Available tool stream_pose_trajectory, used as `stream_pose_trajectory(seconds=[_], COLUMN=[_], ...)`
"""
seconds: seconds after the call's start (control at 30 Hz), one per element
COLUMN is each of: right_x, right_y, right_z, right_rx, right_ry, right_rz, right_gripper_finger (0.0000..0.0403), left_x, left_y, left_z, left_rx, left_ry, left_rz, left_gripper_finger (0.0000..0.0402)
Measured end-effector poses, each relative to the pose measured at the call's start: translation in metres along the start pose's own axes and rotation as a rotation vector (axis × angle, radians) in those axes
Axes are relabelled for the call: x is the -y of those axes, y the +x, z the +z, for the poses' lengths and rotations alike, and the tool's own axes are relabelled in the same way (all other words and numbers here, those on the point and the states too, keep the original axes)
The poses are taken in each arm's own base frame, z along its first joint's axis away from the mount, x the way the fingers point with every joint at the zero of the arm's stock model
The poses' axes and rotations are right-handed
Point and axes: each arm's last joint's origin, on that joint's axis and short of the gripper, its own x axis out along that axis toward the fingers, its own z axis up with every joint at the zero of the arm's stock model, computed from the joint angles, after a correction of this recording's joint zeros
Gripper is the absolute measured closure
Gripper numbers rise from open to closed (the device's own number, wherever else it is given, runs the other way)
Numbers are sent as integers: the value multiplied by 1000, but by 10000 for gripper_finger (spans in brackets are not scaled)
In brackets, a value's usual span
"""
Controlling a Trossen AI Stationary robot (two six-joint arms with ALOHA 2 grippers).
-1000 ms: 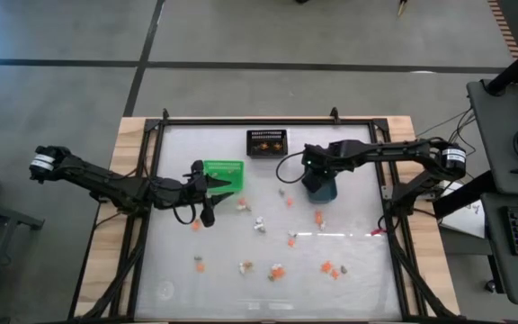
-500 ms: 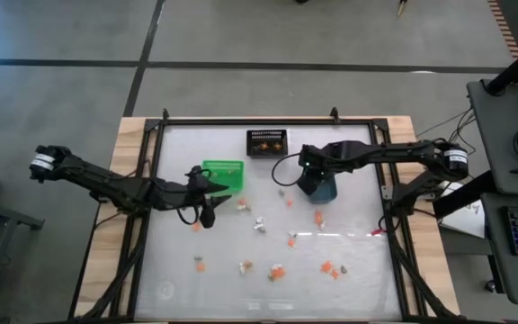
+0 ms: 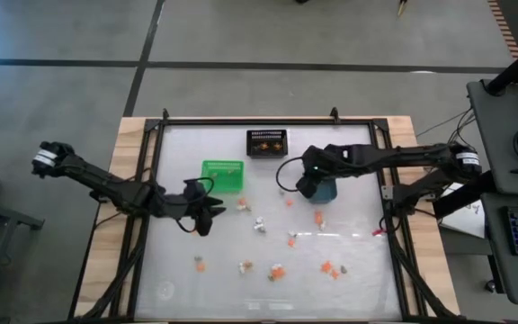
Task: Sort Halloween decoration
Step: Put the gray skull toy into the green bin
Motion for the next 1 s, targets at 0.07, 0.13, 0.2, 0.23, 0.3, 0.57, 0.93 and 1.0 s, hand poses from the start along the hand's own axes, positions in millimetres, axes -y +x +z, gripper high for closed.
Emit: stream_pose_trajectory(seconds=[0.07, 0.13, 0.2, 0.23, 0.3, 0.57, 0.93, 1.0], right_x=[-4, -9, -14, -16, -20, -27, -27, -27], right_y=[-6, -12, -16, -18, -20, -18, -15, -14], right_z=[2, 3, 4, 4, 5, 7, 5, 5], right_rx=[51, 106, 156, 177, 208, 241, 237, 236], right_ry=[-22, -46, -78, -95, -124, -181, -189, -189], right_rz=[35, 71, 104, 118, 138, 158, 154, 154], right_gripper_finger=[314, 314, 313, 311, 309, 313, 311, 309], left_x=[2, 2, 2, 2, 1, -5, -15, -18], left_y=[-1, -2, -2, -3, -3, -5, -1, -1], left_z=[-2, -4, -7, -9, -14, -32, -47, -51], left_rx=[-6, -32, -72, -93, -142, -261, -387, -412], left_ry=[-41, -90, -151, -180, -226, -367, -453, -458], left_rz=[-9, -15, -25, -24, -13, 118, 272, 316], left_gripper_finger=[272, 272, 272, 272, 272, 275, 283, 284])
